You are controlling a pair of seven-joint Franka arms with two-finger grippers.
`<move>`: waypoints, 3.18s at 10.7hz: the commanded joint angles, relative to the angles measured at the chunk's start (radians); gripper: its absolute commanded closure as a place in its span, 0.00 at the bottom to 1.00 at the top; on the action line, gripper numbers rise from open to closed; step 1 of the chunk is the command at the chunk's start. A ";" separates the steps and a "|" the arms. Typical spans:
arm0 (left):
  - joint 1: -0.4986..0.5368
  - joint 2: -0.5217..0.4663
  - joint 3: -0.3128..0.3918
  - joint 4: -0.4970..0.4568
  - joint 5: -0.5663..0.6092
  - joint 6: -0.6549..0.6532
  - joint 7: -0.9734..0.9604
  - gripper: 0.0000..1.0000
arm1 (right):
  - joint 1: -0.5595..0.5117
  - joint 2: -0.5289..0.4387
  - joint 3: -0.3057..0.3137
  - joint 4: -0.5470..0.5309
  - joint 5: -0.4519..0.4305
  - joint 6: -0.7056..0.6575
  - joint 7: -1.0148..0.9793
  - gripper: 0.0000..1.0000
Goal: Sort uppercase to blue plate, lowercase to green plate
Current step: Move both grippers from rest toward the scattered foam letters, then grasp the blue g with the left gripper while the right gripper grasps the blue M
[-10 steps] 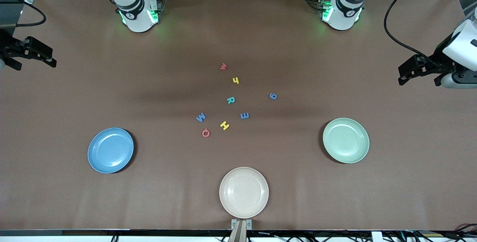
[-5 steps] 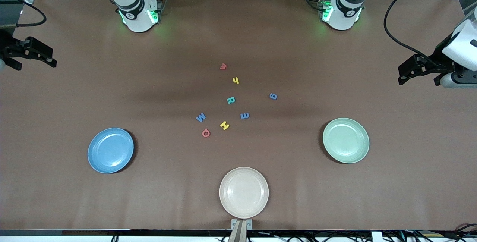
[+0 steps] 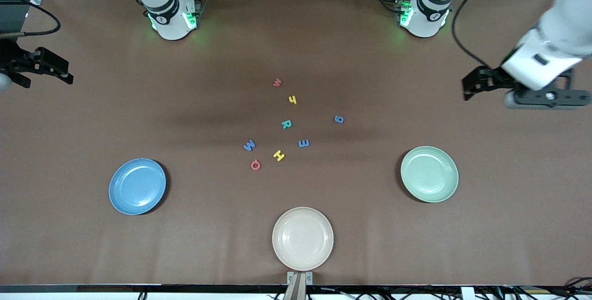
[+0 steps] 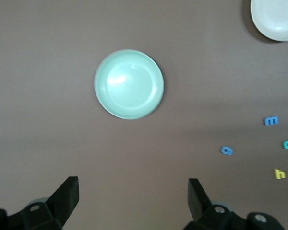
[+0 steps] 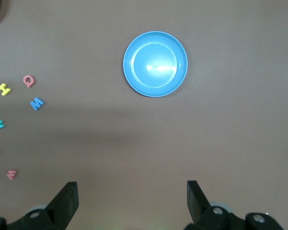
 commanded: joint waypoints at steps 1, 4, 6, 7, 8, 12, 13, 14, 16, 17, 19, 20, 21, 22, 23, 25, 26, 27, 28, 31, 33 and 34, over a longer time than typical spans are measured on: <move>-0.005 0.010 -0.067 -0.074 0.001 0.038 -0.143 0.00 | 0.003 -0.014 -0.001 -0.046 0.010 0.001 -0.008 0.00; -0.004 -0.004 -0.152 -0.206 -0.008 0.140 -0.332 0.00 | 0.049 0.001 -0.001 -0.168 0.011 0.122 0.005 0.00; -0.004 0.004 -0.191 -0.290 -0.074 0.205 -0.496 0.00 | 0.096 0.079 -0.001 -0.184 0.013 0.176 0.008 0.00; -0.007 0.001 -0.194 -0.349 -0.100 0.266 -0.535 0.00 | 0.119 0.120 -0.001 -0.183 0.020 0.205 0.008 0.00; -0.008 0.003 -0.226 -0.396 -0.103 0.321 -0.575 0.00 | 0.147 0.178 -0.002 -0.183 0.049 0.257 0.012 0.00; -0.059 0.093 -0.266 -0.544 -0.091 0.621 -0.854 0.00 | 0.292 0.323 -0.002 -0.157 0.064 0.374 0.003 0.00; -0.080 0.137 -0.266 -0.547 -0.068 0.670 -0.929 0.00 | 0.311 0.358 -0.002 -0.143 0.065 0.389 0.005 0.00; -0.088 0.179 -0.266 -0.547 -0.039 0.705 -1.004 0.00 | 0.325 0.384 -0.002 -0.138 0.067 0.420 0.003 0.00; -0.105 0.258 -0.266 -0.547 0.007 0.779 -1.120 0.00 | 0.371 0.445 -0.002 -0.137 0.064 0.513 0.002 0.00; -0.110 0.291 -0.266 -0.549 0.040 0.808 -1.154 0.00 | 0.400 0.481 -0.004 -0.138 0.064 0.574 0.009 0.00; -0.122 0.351 -0.266 -0.549 0.120 0.846 -1.253 0.02 | 0.422 0.550 -0.002 -0.140 0.064 0.679 0.011 0.00; -0.122 0.374 -0.266 -0.549 0.158 0.868 -1.302 0.03 | 0.440 0.579 -0.004 -0.141 0.064 0.720 0.009 0.00; -0.122 0.394 -0.266 -0.549 0.176 0.897 -1.327 0.04 | 0.461 0.607 -0.004 -0.140 0.060 0.753 0.008 0.00; -0.122 0.411 -0.266 -0.550 0.177 0.930 -1.335 0.06 | 0.484 0.640 -0.004 -0.144 0.060 0.815 0.008 0.00; -0.122 0.423 -0.266 -0.556 0.177 0.958 -1.346 0.07 | 0.498 0.662 -0.004 -0.149 0.060 0.854 0.009 0.00; -0.128 0.438 -0.263 -0.564 0.180 0.997 -1.359 0.11 | 0.533 0.682 -0.007 -0.157 0.060 0.885 0.012 0.00; -0.140 0.443 -0.260 -0.564 0.180 0.998 -1.359 0.13 | 0.552 0.688 -0.010 -0.160 0.059 0.896 0.015 0.00; -0.145 0.444 -0.260 -0.566 0.183 0.998 -1.359 0.15 | 0.566 0.691 -0.012 -0.169 0.056 0.902 0.031 0.00; -0.148 0.451 -0.260 -0.566 0.196 0.998 -1.362 0.18 | 0.576 0.691 -0.012 -0.176 0.024 0.902 0.043 0.00; -0.149 0.484 -0.260 -0.564 0.290 1.023 -1.439 0.21 | 0.580 0.691 -0.010 -0.209 -0.051 0.902 0.049 0.00; -0.148 0.498 -0.260 -0.555 0.338 1.023 -1.477 0.22 | 0.577 0.687 -0.009 -0.221 -0.079 0.893 -0.010 0.00; -0.146 0.500 -0.260 -0.553 0.340 1.023 -1.478 0.23 | 0.580 0.681 -0.009 -0.245 -0.079 0.894 -0.017 0.00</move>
